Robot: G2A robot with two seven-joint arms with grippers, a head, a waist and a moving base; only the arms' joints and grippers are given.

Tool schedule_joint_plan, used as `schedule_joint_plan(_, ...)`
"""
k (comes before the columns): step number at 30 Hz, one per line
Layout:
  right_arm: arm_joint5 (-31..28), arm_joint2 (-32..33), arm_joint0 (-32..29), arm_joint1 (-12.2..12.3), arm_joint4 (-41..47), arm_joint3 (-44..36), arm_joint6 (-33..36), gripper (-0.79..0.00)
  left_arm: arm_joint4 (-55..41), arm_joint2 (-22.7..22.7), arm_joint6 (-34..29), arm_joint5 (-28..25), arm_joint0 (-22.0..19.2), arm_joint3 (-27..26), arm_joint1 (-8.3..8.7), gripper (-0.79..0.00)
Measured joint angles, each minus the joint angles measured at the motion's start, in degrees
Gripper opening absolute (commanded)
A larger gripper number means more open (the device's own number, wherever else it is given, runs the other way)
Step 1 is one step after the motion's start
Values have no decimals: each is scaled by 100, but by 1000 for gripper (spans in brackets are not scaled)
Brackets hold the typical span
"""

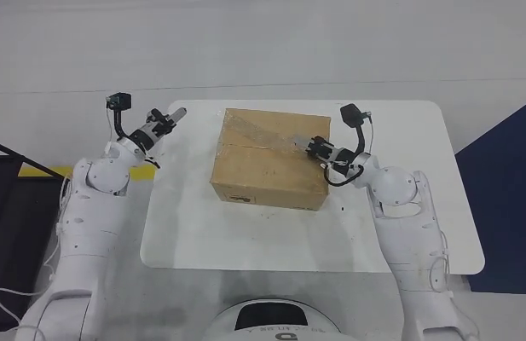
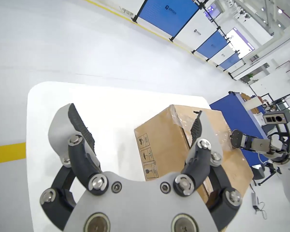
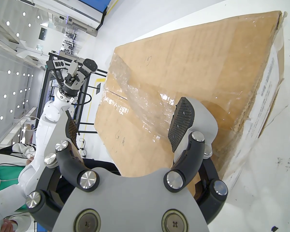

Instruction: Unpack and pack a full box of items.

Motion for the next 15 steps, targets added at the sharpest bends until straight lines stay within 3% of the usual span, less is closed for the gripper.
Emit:
schedule_joint_plan(1, 0, 0, 0, 0, 0, 0, 0, 0, -409, 4, -383, 331, -69, 50, -26, 0)
schedule_joint_plan(5, 0, 0, 0, 0, 0, 0, 0, 0, -3261, -71, -2821, 2666, -570, 493, -64, 0)
schedule_joint_plan(8, 0, 0, 0, 0, 0, 0, 0, 0, -4421, 77, -3573, 3562, -883, 910, -81, 0)
schedule_joint_plan(15, 0, 0, 0, 0, 0, 0, 0, 0, -4064, 746, -3265, 2953, -1376, 1490, -233, -22)
